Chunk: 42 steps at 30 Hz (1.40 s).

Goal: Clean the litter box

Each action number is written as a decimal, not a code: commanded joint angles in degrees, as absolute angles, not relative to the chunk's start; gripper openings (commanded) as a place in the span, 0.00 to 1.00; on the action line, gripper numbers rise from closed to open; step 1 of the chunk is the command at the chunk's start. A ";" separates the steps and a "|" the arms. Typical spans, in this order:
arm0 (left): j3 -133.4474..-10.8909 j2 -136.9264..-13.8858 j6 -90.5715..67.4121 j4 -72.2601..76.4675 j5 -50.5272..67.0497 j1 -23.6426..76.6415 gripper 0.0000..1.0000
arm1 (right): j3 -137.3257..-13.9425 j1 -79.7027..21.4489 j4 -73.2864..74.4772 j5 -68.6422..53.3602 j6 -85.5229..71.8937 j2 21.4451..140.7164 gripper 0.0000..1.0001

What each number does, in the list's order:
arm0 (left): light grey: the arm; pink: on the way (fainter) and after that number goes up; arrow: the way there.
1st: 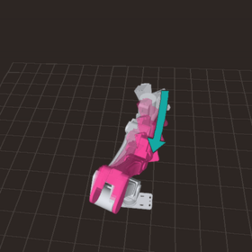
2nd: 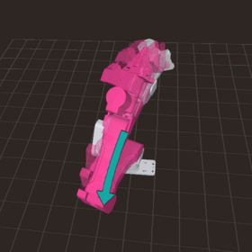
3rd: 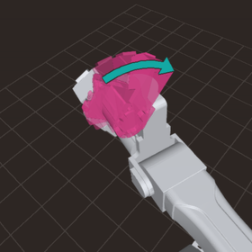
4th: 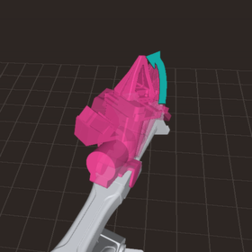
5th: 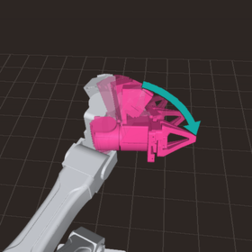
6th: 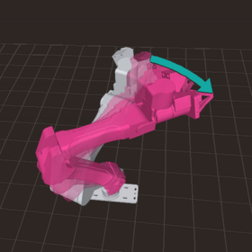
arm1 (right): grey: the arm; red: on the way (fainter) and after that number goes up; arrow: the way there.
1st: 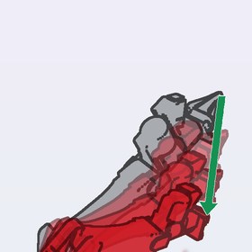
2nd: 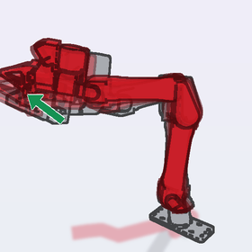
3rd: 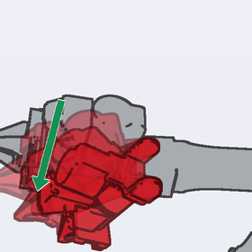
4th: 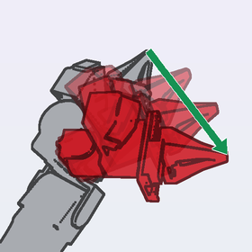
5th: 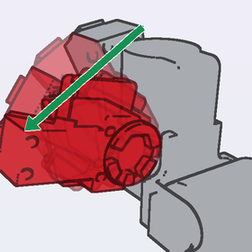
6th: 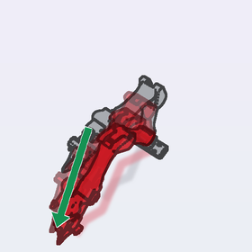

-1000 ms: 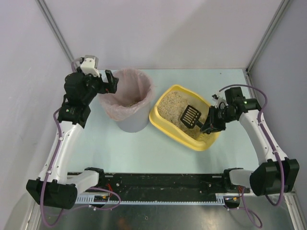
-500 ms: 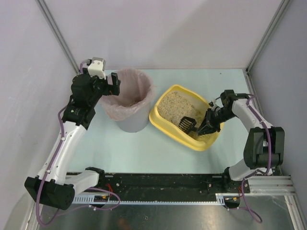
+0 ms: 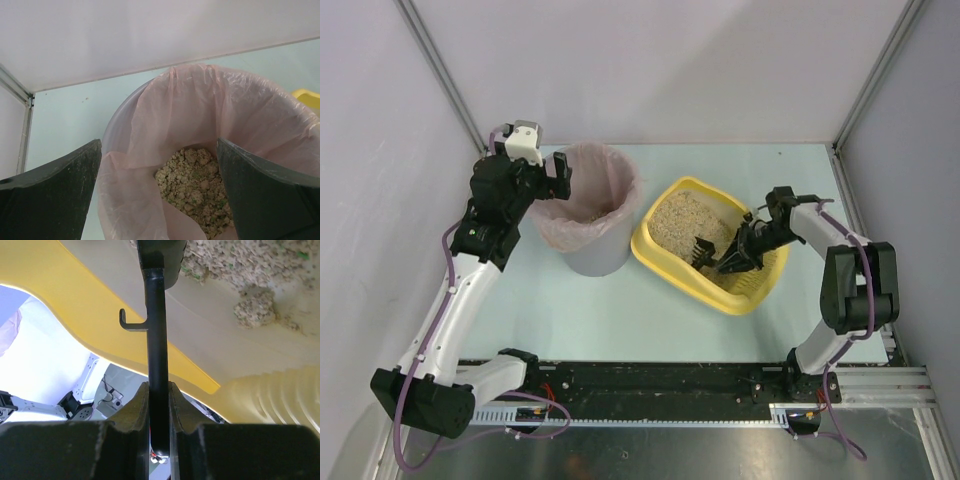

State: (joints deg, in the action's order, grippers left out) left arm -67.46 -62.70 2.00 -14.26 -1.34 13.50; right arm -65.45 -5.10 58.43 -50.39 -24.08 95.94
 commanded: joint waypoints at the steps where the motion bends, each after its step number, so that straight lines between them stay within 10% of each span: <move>1: -67.32 -61.96 4.30 -12.74 -1.76 13.97 1.00 | -65.04 -8.16 41.86 -45.61 -32.86 99.05 0.00; 42: -66.80 -62.22 3.78 -12.57 1.05 14.06 1.00 | -44.74 -4.66 -3.70 -56.42 -57.04 87.02 0.00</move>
